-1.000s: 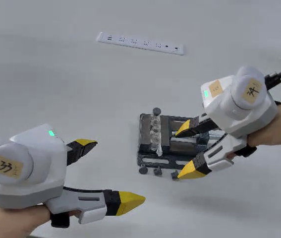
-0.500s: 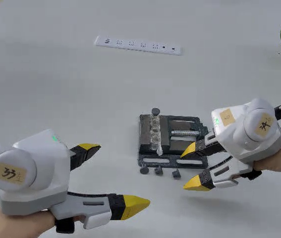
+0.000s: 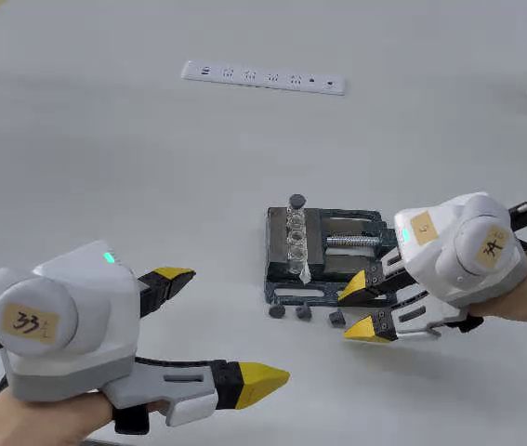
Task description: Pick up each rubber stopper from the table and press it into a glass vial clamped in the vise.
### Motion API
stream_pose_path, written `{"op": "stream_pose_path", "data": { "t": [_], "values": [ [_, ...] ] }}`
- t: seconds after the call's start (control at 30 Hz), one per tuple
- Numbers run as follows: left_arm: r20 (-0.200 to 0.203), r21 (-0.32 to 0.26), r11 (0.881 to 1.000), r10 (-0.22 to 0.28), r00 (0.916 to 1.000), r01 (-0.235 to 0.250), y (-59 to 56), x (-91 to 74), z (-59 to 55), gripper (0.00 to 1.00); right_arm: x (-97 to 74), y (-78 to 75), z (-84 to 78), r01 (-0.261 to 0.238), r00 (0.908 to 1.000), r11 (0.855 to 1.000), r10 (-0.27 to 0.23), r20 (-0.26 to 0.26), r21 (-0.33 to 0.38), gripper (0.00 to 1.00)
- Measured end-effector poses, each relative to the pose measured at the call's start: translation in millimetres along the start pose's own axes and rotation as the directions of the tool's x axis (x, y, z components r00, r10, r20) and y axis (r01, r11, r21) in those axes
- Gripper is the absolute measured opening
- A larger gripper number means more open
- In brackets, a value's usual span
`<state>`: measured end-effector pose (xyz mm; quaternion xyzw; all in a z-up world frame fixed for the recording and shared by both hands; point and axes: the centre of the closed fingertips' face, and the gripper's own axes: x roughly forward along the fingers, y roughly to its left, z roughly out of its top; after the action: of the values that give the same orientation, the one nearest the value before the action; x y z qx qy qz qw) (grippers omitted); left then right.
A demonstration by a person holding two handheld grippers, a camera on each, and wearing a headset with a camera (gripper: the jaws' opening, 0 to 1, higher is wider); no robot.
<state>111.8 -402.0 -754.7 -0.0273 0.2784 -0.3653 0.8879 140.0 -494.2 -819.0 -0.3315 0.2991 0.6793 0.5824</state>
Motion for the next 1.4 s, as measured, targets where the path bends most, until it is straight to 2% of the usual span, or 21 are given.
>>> {"op": "stream_pose_path", "data": {
  "t": [0.33, 0.63, 0.87, 0.93, 1.03, 1.07, 1.13, 1.2, 1.23, 1.3, 1.37, 1.4],
  "values": [
    [-0.002, -0.003, 1.000, -0.004, 1.0000, 0.004, -2.2, 1.7, -1.4, 0.91, 2.9, 0.3, -3.9, -0.006, 0.9999, 1.000, 0.006, -0.009, -0.015, 0.12],
    [-0.002, -0.009, 1.000, -0.007, 1.0000, 0.007, -2.6, 3.0, -1.7, 0.91, 3.0, -3.5, -2.8, 0.015, 0.9999, 1.000, -0.015, 0.006, -0.010, 0.07],
    [0.014, -0.050, 0.998, -0.032, 0.9994, 0.032, -7.5, 6.1, 2.0, 0.87, -13.5, -4.7, 7.5, 0.050, 0.9978, 0.999, -0.051, 0.043, 0.016, 0.07],
    [0.038, -0.100, 0.994, -0.044, 0.9983, 0.047, -8.7, 7.1, 6.6, 0.86, -20.6, -5.0, 12.3, 0.063, 0.9963, 0.998, -0.064, 0.058, 0.019, 0.07],
    [0.066, -0.143, 0.987, -0.060, 0.9960, 0.069, -7.0, 7.5, 13.2, 0.82, -30.8, -3.8, 20.2, 0.082, 0.9933, 0.997, -0.083, 0.080, 0.007, 0.07],
    [0.087, -0.185, 0.979, -0.072, 0.9936, 0.087, -7.7, 8.1, 17.3, 0.80, -35.3, -3.0, 24.4, 0.090, 0.9915, 0.996, -0.090, 0.094, 0.005, 0.07],
    [0.112, -0.217, 0.969, -0.099, 0.9888, 0.122, -9.6, 8.4, 23.2, 0.76, -41.1, -1.2, 30.7, 0.100, 0.9889, 0.995, -0.099, 0.110, -0.001, 0.07],
    [0.127, -0.269, 0.948, -0.137, 0.9824, 0.167, -12.7, 9.6, 27.9, 0.68, -47.9, 0.7, 38.2, 0.111, 0.9852, 0.994, -0.109, 0.132, -0.008, 0.07],
    [0.151, -0.293, 0.936, -0.158, 0.9759, 0.197, -15.1, 11.1, 33.5, 0.65, -51.9, 1.7, 42.1, 0.118, 0.9830, 0.993, -0.115, 0.143, -0.014, 0.07],
    [0.160, -0.312, 0.925, -0.176, 0.9712, 0.219, -16.6, 12.9, 37.3, 0.61, -56.6, 3.1, 46.0, 0.124, 0.9814, 0.992, -0.119, 0.150, -0.020, 0.07],
    [0.152, -0.285, 0.933, -0.182, 0.9715, 0.219, -17.3, 16.5, 40.4, 0.57, -61.0, 5.2, 50.7, 0.131, 0.9810, 0.991, -0.126, 0.147, -0.026, 0.07],
    [0.125, -0.229, 0.948, -0.198, 0.9722, 0.223, -19.9, 18.7, 39.4, 0.57, -63.2, 7.1, 52.3, 0.131, 0.9825, 0.991, -0.124, 0.139, -0.041, 0.07]
  ]
}}
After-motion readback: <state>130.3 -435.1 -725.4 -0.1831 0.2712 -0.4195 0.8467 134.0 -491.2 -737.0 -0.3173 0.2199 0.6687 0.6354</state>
